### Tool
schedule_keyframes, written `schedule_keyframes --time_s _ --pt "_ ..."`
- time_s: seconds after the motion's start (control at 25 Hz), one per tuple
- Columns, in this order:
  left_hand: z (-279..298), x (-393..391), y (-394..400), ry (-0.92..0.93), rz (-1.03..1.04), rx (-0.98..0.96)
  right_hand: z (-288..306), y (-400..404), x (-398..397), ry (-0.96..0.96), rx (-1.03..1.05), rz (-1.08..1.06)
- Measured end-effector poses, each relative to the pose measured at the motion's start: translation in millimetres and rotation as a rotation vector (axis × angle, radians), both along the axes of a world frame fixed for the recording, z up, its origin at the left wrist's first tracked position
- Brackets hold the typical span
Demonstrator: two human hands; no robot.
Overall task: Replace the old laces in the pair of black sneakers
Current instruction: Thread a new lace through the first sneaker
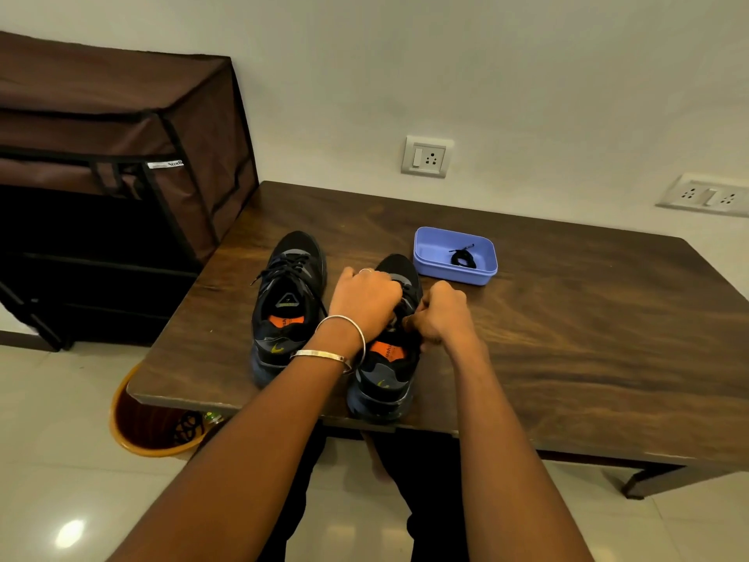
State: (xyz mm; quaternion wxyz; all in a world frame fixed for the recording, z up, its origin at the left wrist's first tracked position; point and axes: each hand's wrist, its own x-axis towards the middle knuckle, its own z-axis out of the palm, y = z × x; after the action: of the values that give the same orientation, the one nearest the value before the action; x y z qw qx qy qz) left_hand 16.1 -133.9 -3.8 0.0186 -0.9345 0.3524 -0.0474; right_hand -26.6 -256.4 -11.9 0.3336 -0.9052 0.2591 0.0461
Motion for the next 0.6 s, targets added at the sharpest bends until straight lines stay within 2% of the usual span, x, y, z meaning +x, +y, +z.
schedule_keyframes --time_s 0.08,0.16,0.24,0.32,0.36,0.4,0.44,0.48,0.52,0.6 --pt "-2 1 1 0.022 0.051 -0.106 -2 0 0 -0.006 -0.006 0.002" --pt "-1 4 5 0.198 0.202 -0.440 0 1 -2 0.011 0.012 -0.009" --pt "0 11 11 0.488 0.422 -1.081 2 2 -2 0.051 0.043 -0.019" --pt "11 15 18 0.903 0.579 -1.787 3 3 0 0.077 0.060 -0.028" --pt "15 17 22 1.041 0.586 -2.028 3 3 0 0.082 0.062 -0.032" --pt "17 20 26 1.089 0.571 -2.147 3 3 0 0.085 0.062 -0.035" --pt "19 22 29 1.067 0.530 -2.149 2 2 1 0.086 0.063 -0.033" --pt "18 24 31 0.966 0.458 -2.025 2 2 1 0.083 0.065 -0.029" --pt "15 24 31 0.792 0.339 -1.773 2 2 0 0.079 0.070 -0.028" --pt "8 22 29 0.430 0.058 -0.999 2 2 0 0.064 0.081 -0.024"
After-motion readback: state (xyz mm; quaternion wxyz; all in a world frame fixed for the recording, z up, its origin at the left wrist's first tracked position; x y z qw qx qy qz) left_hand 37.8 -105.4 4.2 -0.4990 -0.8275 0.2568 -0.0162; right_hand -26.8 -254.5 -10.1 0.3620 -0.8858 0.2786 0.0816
